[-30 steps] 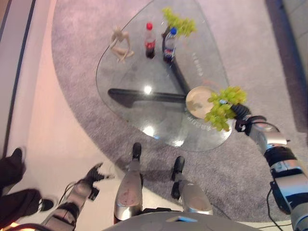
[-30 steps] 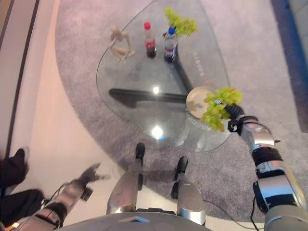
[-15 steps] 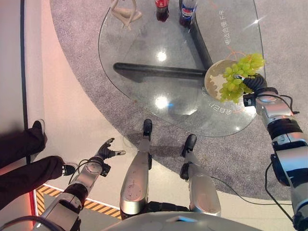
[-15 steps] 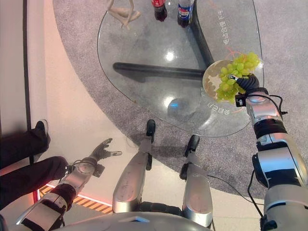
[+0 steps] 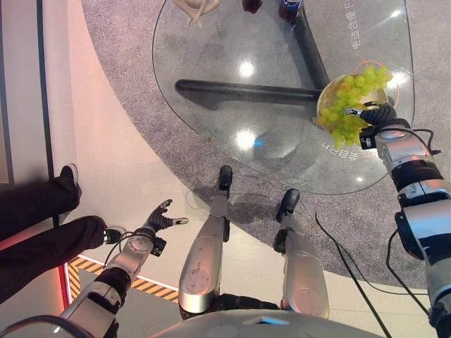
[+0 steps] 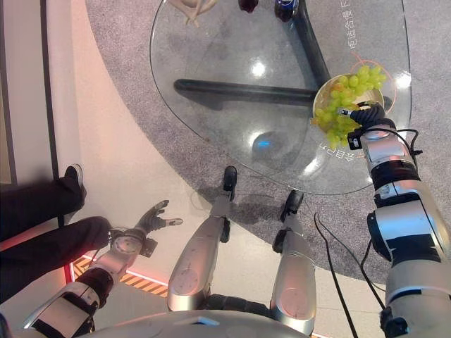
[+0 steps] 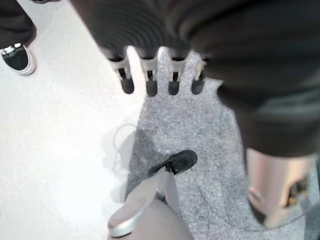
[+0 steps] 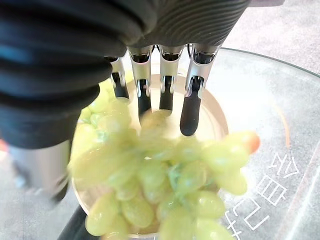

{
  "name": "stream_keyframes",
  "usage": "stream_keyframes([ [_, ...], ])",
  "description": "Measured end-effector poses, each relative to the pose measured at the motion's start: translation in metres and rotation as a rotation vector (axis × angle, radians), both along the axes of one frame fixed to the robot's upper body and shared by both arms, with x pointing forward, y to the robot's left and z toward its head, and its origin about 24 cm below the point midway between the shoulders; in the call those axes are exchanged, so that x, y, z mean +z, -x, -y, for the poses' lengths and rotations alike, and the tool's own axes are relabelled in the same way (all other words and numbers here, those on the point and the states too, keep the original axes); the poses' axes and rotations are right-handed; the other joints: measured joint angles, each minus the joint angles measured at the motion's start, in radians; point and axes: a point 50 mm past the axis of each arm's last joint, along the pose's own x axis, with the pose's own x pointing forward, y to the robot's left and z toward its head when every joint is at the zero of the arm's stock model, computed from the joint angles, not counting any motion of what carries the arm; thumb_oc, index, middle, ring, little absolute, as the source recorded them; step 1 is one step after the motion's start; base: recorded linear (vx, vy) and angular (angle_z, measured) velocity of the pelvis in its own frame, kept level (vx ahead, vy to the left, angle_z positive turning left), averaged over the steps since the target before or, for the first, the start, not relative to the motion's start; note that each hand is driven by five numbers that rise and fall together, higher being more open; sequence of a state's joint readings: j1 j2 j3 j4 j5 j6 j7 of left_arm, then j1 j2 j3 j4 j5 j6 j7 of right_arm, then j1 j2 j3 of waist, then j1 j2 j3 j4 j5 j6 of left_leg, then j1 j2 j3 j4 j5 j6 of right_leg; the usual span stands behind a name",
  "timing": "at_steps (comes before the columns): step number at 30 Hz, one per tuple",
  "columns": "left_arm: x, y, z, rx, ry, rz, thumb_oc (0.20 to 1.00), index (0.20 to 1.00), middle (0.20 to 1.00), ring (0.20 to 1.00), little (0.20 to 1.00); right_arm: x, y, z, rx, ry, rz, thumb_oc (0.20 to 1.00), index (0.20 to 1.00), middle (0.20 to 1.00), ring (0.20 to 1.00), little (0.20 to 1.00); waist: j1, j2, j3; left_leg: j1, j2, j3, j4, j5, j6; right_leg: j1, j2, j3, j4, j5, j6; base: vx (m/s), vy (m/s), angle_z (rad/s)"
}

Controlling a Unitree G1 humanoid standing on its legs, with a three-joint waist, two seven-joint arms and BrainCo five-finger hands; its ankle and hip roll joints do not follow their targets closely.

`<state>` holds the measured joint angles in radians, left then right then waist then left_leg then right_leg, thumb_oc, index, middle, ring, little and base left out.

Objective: Pick up fruits into the plate

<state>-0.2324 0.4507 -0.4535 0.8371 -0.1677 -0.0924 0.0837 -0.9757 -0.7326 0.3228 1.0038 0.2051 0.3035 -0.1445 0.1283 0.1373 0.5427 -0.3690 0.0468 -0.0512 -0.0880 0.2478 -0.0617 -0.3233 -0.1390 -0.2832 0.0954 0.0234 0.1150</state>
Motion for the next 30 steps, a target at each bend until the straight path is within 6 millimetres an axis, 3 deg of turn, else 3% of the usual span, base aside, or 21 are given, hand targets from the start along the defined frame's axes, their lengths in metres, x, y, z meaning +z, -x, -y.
stream_keyframes([
  [13, 0.001, -0.001, 0.002, -0.015, 0.008, 0.000, 1.000, 1.000, 1.000, 1.000, 1.000, 0.004, -0.001, -0.001, 0.002, 0.002, 0.018, 1.000, 1.000, 1.000, 1.000, 1.000, 0.003, 0.000, 0.000, 0.003, 0.000, -0.002, 0.013, 0.006, 0.002, -0.018, -0.009, 0.004, 0.061, -0.019, 0.000, 0.00, 0.008, 0.01],
  [18, -0.001, 0.001, 0.001, -0.022, 0.015, -0.021, 1.000, 1.000, 1.000, 1.000, 1.000, -0.015, 0.006, 0.003, -0.001, -0.020, 0.023, 1.000, 1.000, 1.000, 1.000, 1.000, -0.003, 0.000, 0.000, 0.061, 0.001, 0.002, 0.009, 0.006, 0.002, 0.043, -0.007, 0.004, 0.053, -0.019, 0.000, 0.00, 0.000, 0.00],
  [22, -0.010, 0.008, -0.003, -0.017, 0.016, -0.091, 1.000, 1.000, 1.000, 1.000, 1.000, -0.064, 0.025, 0.004, -0.005, -0.128, -0.019, 1.000, 1.000, 1.000, 1.000, 1.000, -0.031, -0.008, -0.002, 0.133, 0.005, 0.007, 0.005, -0.007, 0.004, 0.126, 0.000, 0.009, 0.023, -0.019, 0.001, 0.03, 0.011, -0.02],
  [26, -0.024, 0.023, -0.008, 0.018, 0.055, -0.188, 1.000, 1.000, 1.000, 1.000, 1.000, -0.135, 0.057, -0.012, 0.009, -0.306, -0.115, 1.000, 1.000, 1.000, 1.000, 1.000, -0.058, -0.029, -0.011, 0.210, 0.014, 0.026, -0.001, -0.037, 0.000, 0.217, 0.015, 0.026, -0.033, -0.015, -0.003, 0.10, 0.008, -0.12],
  [29, -0.042, 0.049, -0.016, 0.081, 0.085, -0.299, 1.000, 1.000, 1.000, 1.000, 1.000, -0.217, 0.111, -0.047, 0.032, -0.502, -0.295, 1.000, 1.000, 1.000, 1.000, 1.000, -0.084, -0.090, -0.084, 0.241, 0.022, 0.037, -0.001, -0.054, -0.002, 0.267, 0.030, 0.031, -0.084, -0.002, -0.014, 0.13, 0.005, -0.10],
  [30, -0.044, 0.053, -0.016, 0.089, 0.089, -0.315, 1.000, 1.000, 1.000, 1.000, 1.000, -0.229, 0.122, -0.051, 0.026, -0.536, -0.324, 1.000, 1.000, 1.000, 1.000, 1.000, -0.086, -0.100, -0.094, 0.251, 0.023, 0.039, -0.001, -0.056, -0.004, 0.281, 0.031, 0.031, -0.093, -0.002, -0.014, 0.17, 0.017, -0.04],
])
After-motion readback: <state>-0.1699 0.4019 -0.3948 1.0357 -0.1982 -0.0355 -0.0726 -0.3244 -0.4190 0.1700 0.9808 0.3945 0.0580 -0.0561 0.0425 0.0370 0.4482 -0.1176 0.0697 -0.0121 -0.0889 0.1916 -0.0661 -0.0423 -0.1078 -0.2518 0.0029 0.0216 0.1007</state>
